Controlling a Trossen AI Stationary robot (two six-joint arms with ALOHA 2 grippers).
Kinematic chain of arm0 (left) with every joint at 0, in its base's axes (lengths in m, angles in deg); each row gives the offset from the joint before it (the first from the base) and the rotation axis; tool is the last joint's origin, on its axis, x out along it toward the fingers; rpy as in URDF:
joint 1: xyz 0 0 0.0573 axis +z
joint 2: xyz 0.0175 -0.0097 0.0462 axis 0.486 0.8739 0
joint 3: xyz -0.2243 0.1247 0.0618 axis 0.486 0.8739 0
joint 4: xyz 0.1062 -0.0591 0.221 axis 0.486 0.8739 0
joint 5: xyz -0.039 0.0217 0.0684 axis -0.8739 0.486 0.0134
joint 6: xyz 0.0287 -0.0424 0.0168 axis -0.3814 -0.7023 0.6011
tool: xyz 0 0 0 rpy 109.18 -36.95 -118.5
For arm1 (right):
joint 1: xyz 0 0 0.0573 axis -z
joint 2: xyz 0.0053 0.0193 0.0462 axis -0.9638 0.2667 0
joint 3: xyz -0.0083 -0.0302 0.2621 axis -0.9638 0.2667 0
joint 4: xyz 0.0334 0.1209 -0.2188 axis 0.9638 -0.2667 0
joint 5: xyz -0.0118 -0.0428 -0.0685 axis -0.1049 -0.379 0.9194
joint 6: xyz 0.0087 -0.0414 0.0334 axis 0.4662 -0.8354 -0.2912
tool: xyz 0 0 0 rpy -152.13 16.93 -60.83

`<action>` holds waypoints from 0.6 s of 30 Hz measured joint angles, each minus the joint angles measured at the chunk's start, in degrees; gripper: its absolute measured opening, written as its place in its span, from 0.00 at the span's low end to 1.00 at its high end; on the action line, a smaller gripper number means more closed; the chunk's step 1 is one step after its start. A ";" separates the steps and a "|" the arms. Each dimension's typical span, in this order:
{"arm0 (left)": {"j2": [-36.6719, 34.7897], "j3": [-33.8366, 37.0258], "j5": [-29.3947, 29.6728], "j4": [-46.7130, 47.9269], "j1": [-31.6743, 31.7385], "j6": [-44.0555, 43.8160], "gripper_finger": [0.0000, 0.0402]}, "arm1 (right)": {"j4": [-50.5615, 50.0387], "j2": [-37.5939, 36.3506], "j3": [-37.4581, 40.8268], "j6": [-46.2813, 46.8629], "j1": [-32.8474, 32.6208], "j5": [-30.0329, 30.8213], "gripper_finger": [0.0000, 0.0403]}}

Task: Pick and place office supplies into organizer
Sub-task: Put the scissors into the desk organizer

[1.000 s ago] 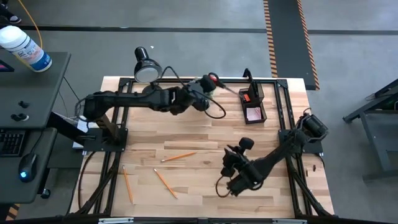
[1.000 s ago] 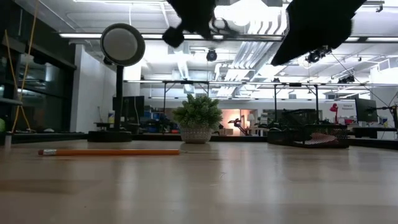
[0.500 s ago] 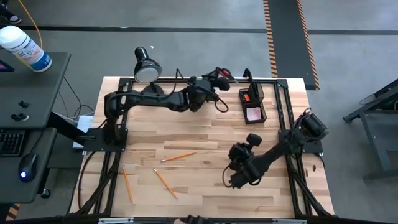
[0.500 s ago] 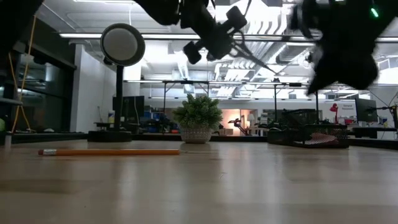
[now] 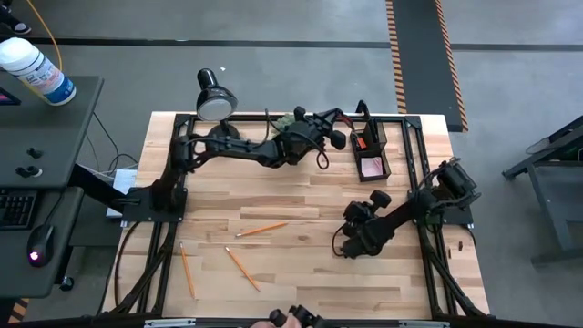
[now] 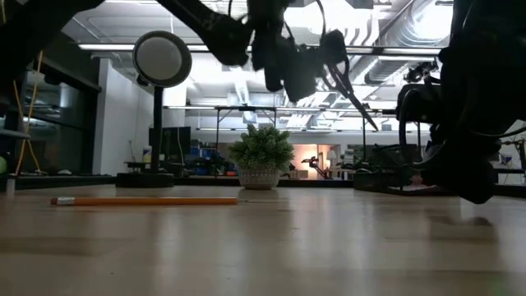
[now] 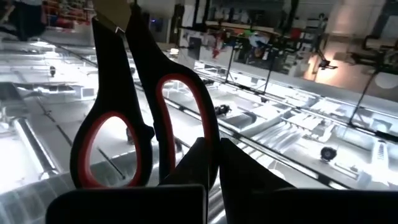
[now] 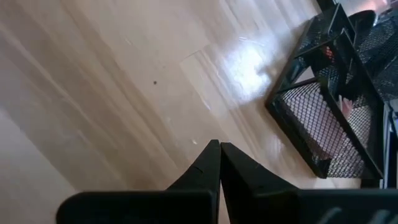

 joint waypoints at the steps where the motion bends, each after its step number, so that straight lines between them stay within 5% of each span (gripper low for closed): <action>1: 0.63 0.04 -0.71 -1.55 0.27 0.16 0.00 | 0.07 0.00 0.00 -0.17 0.18 0.20 0.00; 8: 2.78 -3.09 -4.56 -5.43 2.63 0.62 0.00 | 1.84 0.00 0.00 -2.14 0.28 2.29 0.00; 18: 2.79 -9.82 -10.17 3.87 4.21 0.60 0.00 | 6.48 -0.02 0.00 -3.30 0.28 2.68 0.01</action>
